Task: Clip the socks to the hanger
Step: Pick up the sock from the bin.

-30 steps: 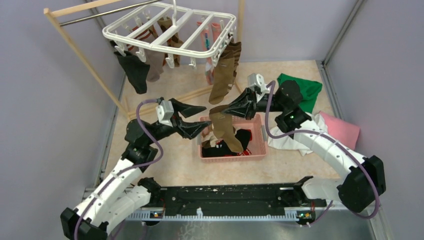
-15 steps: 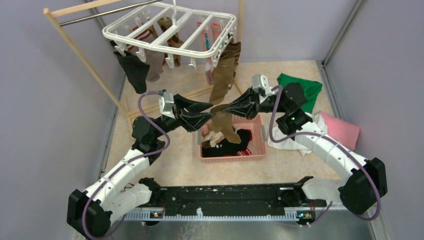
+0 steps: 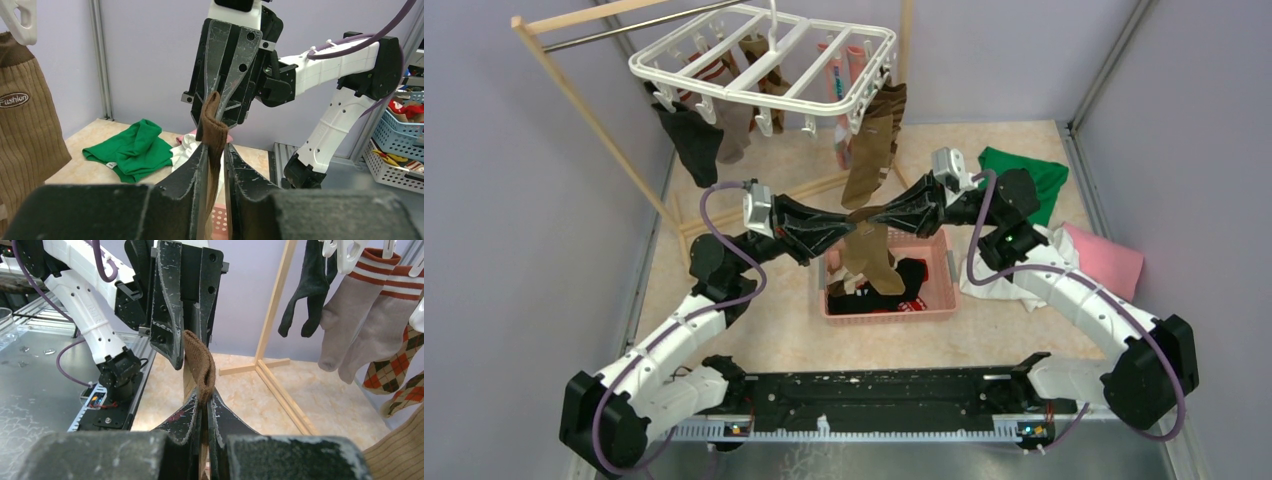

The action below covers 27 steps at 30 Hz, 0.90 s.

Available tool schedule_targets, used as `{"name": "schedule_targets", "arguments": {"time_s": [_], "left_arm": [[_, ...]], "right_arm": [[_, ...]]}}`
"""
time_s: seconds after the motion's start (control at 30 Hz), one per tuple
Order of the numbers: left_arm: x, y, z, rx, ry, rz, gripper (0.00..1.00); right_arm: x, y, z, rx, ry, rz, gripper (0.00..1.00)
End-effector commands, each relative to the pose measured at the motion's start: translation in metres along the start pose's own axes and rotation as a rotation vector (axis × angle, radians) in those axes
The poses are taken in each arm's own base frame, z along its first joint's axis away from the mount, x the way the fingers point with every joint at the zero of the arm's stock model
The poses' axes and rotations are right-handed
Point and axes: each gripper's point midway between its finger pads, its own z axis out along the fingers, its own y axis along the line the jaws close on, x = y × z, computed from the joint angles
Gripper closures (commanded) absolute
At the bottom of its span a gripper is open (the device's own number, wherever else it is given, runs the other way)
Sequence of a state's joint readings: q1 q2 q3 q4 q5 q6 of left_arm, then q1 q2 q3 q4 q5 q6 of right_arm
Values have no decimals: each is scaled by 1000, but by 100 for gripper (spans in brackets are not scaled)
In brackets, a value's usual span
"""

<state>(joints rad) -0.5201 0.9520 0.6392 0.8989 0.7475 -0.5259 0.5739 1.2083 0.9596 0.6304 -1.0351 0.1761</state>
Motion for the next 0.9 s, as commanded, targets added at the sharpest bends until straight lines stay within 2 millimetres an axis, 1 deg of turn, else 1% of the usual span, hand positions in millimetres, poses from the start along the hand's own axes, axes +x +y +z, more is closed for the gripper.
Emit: {"name": "schedule_targets", "arguments": {"time_s": [0.0,0.03,0.07,0.17,0.23,0.27,0.3,0.37,0.4,0.43,0.6,0.63,0.67,0.77,0.8,0.87], "left_arm": [[-15,-9,2,36,-56,45,72],[-16,-9,2,35,-59,45,68],[-17,-9,2,37,-62,47,67],[-17,-10,3,44,-64,42,66],[-18,-10,4,48,-70,40,68],[-18,-10,4,50,-73,41,71],[-18,-11,5,56,-73,41,76],[-18,-11,6,66,-70,40,92],[-18,-11,7,72,-68,40,98],[-18,-11,7,77,-66,42,100],[-18,-12,7,81,-65,61,100],[-19,-12,7,78,-70,67,100],[-20,-11,6,71,-74,72,100],[-23,-9,4,45,-92,97,100],[-25,-9,2,32,-100,112,100],[-26,-5,0,0,-97,133,100]], "right_arm": [[-16,8,1,-10,-41,-46,100],[-16,8,1,-10,-42,-47,100],[-17,8,1,-9,-43,-47,100],[-18,8,1,-8,-49,-47,100],[-18,8,1,-8,-50,-47,100],[-18,8,1,-8,-51,-47,100],[-19,8,1,-8,-53,-47,100],[-19,8,1,-7,-54,-47,100],[-20,8,1,-6,-56,-46,100],[-19,8,1,-6,-57,-45,100],[-21,7,1,7,-68,-47,100],[-21,6,1,9,-68,-45,97],[-21,6,0,12,-70,-46,91],[-20,7,-1,17,-66,-46,68],[-22,7,-1,20,-65,-49,62],[-23,5,-3,35,-54,-56,53]]}}
